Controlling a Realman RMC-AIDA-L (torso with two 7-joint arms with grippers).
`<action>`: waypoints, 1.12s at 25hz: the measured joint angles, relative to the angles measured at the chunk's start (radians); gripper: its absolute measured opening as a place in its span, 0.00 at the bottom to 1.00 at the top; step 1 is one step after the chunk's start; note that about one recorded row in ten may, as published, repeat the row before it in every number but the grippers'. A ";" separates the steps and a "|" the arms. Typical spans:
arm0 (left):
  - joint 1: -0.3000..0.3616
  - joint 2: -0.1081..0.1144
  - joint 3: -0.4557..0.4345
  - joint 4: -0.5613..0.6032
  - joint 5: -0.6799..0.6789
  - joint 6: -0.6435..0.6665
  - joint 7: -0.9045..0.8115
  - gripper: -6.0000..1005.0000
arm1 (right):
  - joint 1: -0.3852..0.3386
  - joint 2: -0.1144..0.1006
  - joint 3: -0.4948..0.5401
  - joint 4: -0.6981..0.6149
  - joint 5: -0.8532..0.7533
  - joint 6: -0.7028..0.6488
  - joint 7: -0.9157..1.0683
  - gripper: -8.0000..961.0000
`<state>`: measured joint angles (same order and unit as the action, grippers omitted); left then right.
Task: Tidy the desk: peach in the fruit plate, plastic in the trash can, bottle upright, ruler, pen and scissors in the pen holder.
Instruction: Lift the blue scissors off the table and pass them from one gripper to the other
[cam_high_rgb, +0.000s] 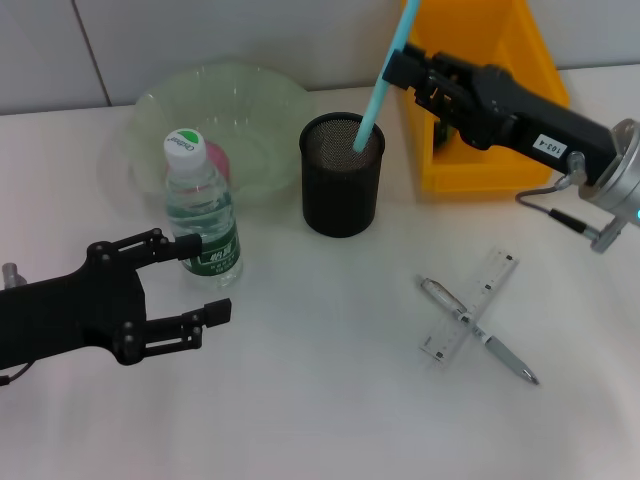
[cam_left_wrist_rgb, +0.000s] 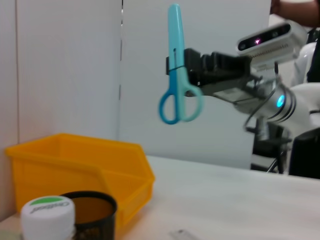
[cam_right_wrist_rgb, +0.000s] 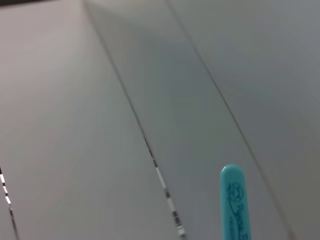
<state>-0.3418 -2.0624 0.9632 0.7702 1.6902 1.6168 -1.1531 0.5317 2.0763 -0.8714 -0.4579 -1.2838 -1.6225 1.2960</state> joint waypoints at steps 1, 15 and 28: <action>0.002 0.000 0.000 0.008 0.000 0.007 -0.015 0.65 | -0.001 0.000 0.005 -0.003 0.001 0.003 -0.084 0.29; 0.002 0.000 -0.003 0.038 -0.075 0.135 -0.199 0.65 | 0.065 0.008 0.011 -0.021 0.031 0.125 -0.877 0.29; -0.040 0.016 -0.055 0.081 -0.131 0.185 -0.424 0.64 | 0.075 0.014 -0.019 0.099 0.084 -0.004 -1.695 0.30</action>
<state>-0.3815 -2.0459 0.9085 0.8510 1.5589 1.8015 -1.5769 0.6069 2.0903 -0.8905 -0.3589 -1.1999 -1.6261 -0.3989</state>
